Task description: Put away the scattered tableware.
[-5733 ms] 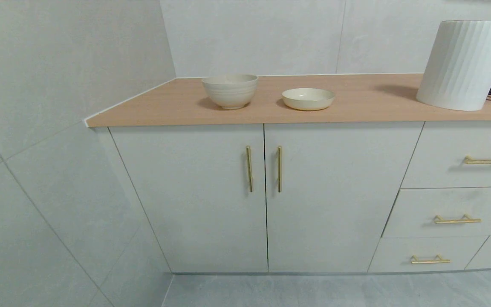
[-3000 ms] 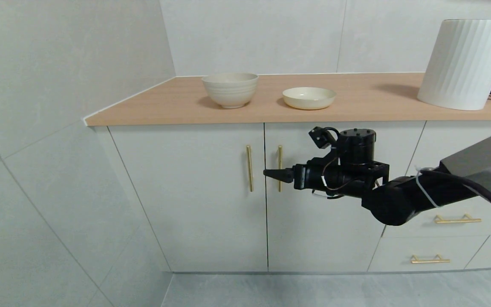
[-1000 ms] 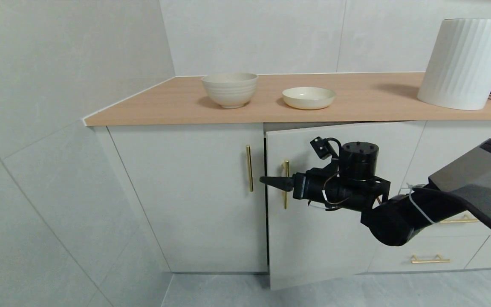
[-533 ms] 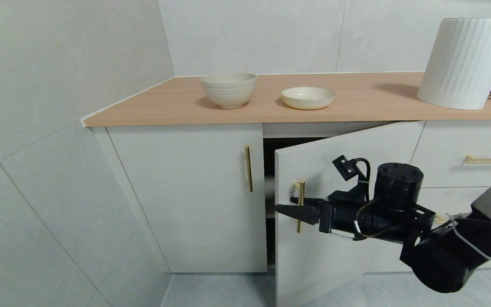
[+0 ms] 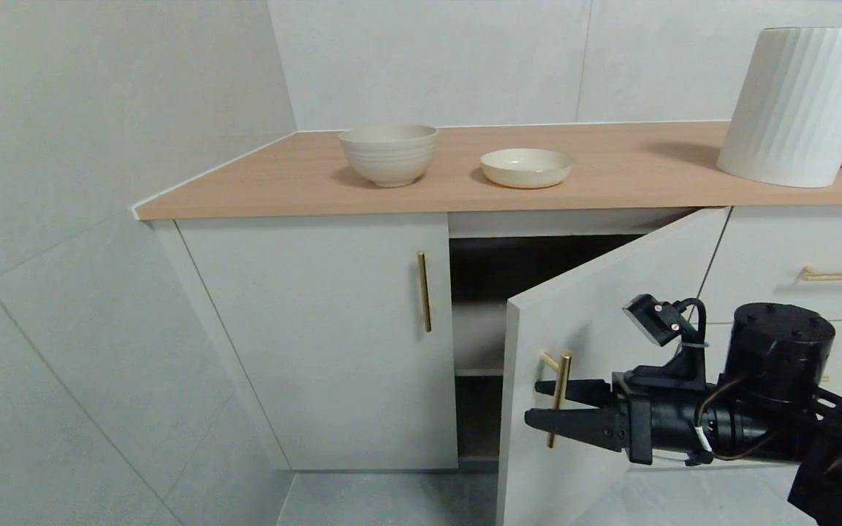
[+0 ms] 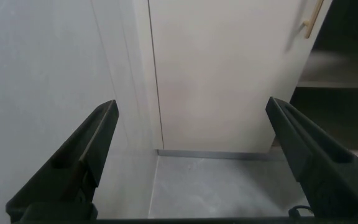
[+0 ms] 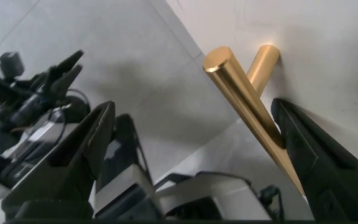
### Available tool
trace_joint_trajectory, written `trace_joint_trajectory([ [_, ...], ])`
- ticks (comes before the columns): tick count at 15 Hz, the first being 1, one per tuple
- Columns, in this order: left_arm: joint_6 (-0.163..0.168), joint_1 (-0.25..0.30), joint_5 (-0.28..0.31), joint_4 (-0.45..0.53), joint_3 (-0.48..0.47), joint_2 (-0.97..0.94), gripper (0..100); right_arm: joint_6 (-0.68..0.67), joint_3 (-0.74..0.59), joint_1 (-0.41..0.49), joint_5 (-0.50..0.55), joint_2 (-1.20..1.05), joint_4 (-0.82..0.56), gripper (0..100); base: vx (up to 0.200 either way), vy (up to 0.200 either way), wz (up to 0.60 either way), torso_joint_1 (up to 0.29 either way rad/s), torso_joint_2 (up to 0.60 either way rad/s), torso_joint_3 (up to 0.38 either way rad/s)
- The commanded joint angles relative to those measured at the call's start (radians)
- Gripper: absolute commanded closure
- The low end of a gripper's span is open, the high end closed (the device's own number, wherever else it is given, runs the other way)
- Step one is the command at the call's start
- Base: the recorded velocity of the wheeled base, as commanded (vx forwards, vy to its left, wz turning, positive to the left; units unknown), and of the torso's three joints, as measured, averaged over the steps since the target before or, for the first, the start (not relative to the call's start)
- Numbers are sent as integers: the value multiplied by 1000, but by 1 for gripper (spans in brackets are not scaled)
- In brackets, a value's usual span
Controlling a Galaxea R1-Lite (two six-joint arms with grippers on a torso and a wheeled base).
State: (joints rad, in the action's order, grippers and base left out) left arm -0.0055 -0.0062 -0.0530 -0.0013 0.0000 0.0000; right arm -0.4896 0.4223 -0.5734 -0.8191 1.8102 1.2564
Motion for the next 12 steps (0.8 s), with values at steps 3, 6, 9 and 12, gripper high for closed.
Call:
trace_joint_trajectory([
  [3, 59, 0, 1, -8, -5, 0, 0, 3, -73, 0, -25, -81, 3, 0, 0, 0, 0, 0, 0, 0],
  [6, 39, -15, 151, 110, -296, 71, 0, 5, -88, 0, -23, -95, 3, 0, 0, 0, 0, 0, 0, 0],
  [9, -56, -29, 421, 342, -614, 345, 0, 3, -93, 0, -21, -100, 11, 0, 0, 0, 0, 0, 0, 0],
  [12, -82, -29, 679, 333, -738, 652, 0, 5, -99, -2, -21, -106, 11, 0, 0, 0, 0, 0, 0, 0],
])
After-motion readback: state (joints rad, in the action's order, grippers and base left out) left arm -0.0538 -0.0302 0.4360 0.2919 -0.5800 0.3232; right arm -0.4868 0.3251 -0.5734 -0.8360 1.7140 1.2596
